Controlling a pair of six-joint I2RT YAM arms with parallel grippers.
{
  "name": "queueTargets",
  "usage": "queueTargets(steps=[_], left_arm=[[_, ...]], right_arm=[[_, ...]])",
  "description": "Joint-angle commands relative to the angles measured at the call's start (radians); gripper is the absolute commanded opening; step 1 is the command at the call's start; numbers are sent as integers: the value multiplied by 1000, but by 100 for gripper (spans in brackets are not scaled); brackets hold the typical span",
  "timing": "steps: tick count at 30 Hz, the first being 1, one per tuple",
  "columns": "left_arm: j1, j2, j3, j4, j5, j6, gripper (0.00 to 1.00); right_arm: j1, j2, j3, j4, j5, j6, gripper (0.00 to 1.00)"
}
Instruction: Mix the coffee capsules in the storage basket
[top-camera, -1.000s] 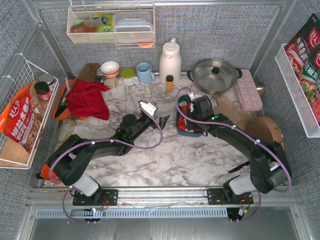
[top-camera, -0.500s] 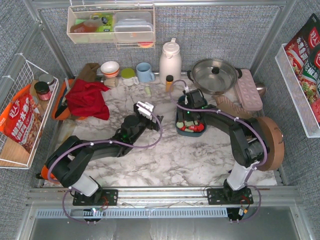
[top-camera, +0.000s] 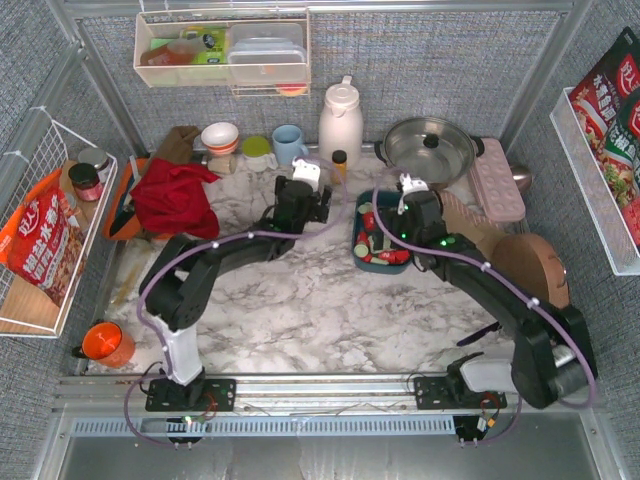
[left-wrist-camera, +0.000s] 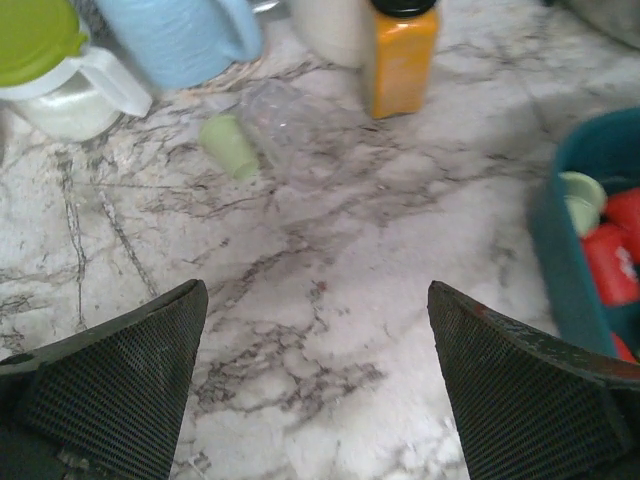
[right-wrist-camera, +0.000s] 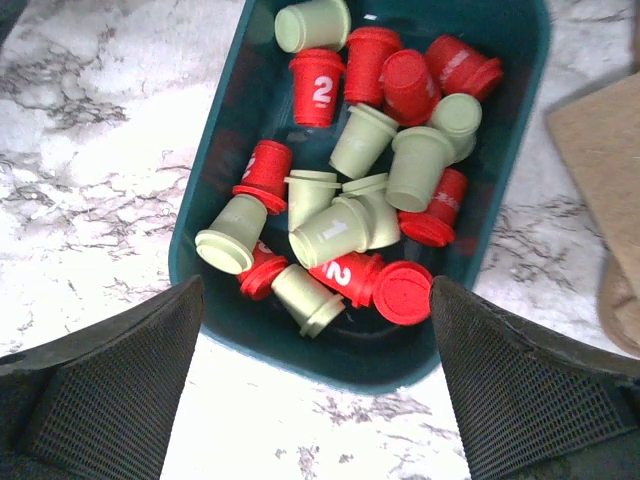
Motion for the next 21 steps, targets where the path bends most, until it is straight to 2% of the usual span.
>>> queueTargets(steps=[1, 7, 10, 12, 15, 21], left_arm=[[63, 113, 167, -252, -67, -125, 99], [196, 245, 359, -422, -5, -305, 99], [234, 271, 381, -414, 1, -355, 90], [257, 296, 406, -415, 36, -367, 83], [279, 337, 460, -415, 73, -362, 79], [295, 430, 573, -398, 144, -316, 76]], right_arm=[[1, -116, -39, 15, 71, -12, 99], [-5, -223, -114, 84, 113, 18, 99], [-39, -243, -139, 102, 106, 76, 99], [-80, -254, -162, 114, 76, 151, 99], [-144, -272, -213, 163, 6, 244, 99], [-165, -313, -245, 209, -53, 220, 99]])
